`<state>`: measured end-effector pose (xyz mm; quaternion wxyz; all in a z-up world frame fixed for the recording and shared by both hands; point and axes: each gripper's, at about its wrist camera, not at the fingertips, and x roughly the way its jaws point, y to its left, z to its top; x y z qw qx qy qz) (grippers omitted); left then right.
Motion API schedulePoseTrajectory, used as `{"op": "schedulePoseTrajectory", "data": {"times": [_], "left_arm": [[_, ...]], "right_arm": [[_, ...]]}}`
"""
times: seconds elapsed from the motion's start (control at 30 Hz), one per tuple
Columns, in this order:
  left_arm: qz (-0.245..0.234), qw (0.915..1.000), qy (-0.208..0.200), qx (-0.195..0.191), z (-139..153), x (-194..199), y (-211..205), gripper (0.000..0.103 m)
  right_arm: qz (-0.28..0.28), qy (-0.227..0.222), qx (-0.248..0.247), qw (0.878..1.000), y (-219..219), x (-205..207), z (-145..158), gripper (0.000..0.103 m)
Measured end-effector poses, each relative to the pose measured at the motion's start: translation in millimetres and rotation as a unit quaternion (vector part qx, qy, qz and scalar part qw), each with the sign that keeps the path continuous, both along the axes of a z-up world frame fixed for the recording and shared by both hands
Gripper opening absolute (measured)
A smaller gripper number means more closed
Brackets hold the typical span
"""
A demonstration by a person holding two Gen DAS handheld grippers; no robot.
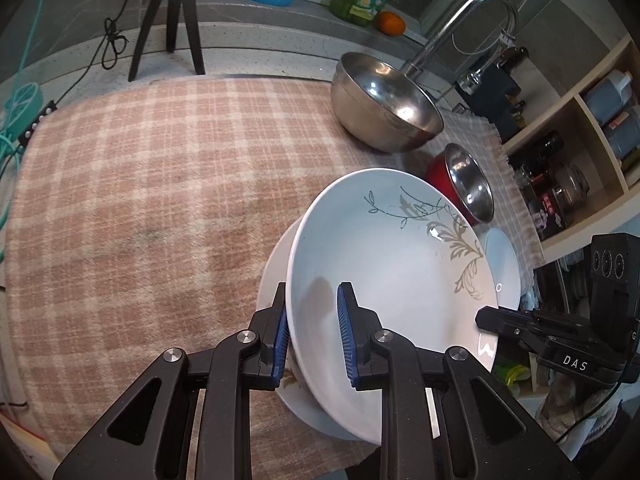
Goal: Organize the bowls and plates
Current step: 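Lift the gold-leaf plate and carry it over the pink-flower plate stack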
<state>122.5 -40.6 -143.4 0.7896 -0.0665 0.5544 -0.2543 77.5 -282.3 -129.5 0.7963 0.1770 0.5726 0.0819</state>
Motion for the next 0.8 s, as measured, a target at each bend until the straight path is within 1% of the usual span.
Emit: {"op": "schedulePoseTrajectory", "data": {"times": [0.47, 0.7, 0.8], "left_arm": [[-0.019, 0.9996, 0.003, 0.022, -9.5, -6.1, -13.1, 0.021], [-0.025, 0.9992, -0.002, 0.032, -9.3, -6.4, -14.9, 0.021], [-0.03, 0.9986, -0.009, 0.042, -8.8, -7.2, -17.8, 0.021]], "right_arm": [[-0.005, 0.01, -0.015, 1.0, -5.0, -11.1, -9.3, 0.012], [-0.003, 0.017, -0.02, 1.0, -3.2, -11.9, -12.6, 0.012], [-0.002, 0.018, -0.024, 1.0, -2.4, -11.9, -13.3, 0.013]]}}
